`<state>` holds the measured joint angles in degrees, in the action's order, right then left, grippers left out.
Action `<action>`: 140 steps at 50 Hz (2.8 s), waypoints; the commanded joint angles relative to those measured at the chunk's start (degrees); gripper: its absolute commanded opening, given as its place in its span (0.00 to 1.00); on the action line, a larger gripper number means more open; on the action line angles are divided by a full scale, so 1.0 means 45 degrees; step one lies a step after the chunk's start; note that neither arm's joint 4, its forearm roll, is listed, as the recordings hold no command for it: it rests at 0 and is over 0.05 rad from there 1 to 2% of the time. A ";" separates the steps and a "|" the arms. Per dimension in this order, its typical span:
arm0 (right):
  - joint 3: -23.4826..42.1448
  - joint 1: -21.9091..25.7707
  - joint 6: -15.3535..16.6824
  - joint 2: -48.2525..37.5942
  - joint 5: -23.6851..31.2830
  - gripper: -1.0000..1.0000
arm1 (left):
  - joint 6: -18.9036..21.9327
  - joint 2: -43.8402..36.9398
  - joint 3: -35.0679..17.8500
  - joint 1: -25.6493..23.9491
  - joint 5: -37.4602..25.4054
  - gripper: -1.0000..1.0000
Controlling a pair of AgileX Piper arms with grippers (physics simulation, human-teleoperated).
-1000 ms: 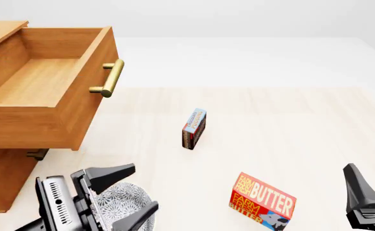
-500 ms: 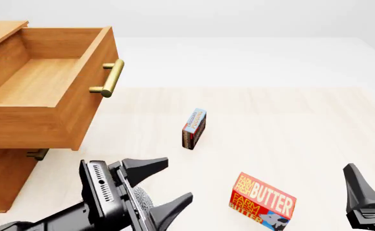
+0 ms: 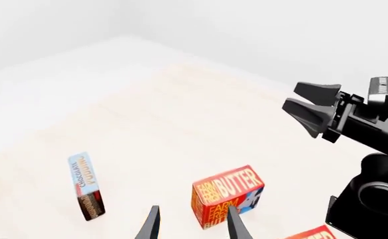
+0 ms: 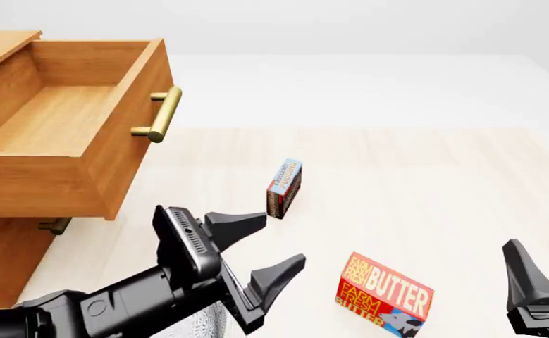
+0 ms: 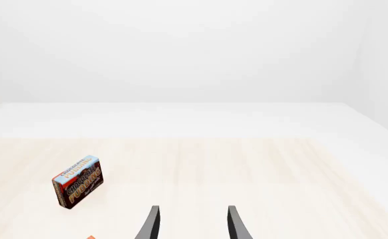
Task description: Put the chocolate pudding in the top drawer of the cabinet and close it.
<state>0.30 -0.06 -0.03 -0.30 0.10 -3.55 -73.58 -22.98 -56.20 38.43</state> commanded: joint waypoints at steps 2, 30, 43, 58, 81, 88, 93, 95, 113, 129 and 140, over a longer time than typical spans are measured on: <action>0.0000 0.0001 -0.0001 0.0002 -0.0001 1.00 | -0.0140 -0.0547 -0.1044 0.0395 -0.0957 1.00; 0.0000 0.0000 -0.0001 0.0002 -0.0001 1.00 | -0.0489 -0.1999 -0.1884 0.1845 -0.1542 1.00; 0.0000 -0.0002 -0.0001 -0.0001 0.0000 1.00 | -0.0552 -0.2518 -0.2305 0.2393 -0.1962 1.00; 0.0000 0.0000 0.0001 0.0000 0.0000 1.00 | -0.0503 -0.3044 -0.2932 0.2725 -0.2450 1.00; 0.0000 0.0002 0.0001 0.0000 0.0000 1.00 | -0.0930 -0.3737 -0.3041 0.3562 -0.1998 1.00; 0.0000 0.0001 -0.0001 0.0000 0.0000 1.00 | -0.0993 -0.3997 -0.3177 0.3694 -0.1994 1.00; 0.0000 0.0000 0.0000 0.0001 -0.0001 1.00 | -0.1038 -0.4258 -0.3292 0.3765 -0.1981 1.00; 0.0000 0.0001 0.0000 0.0001 -0.0001 1.00 | -0.1099 -0.4359 -0.3332 0.3750 -0.1945 1.00; 0.0000 -0.0001 -0.0004 0.0001 -0.0001 1.00 | -0.1289 -0.5068 -0.3892 0.3966 -0.1936 1.00; 0.0000 0.0000 -0.0003 0.0001 -0.0001 1.00 | -0.1616 -0.5811 -0.4304 0.4198 -0.1711 1.00; 0.0000 0.0002 -0.0002 0.0001 -0.0001 1.00 | -0.1738 -0.6355 -0.4728 0.4218 -0.1655 1.00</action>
<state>0.30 -0.06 -0.04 -0.30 0.10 -10.85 -100.25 -42.84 -37.53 30.68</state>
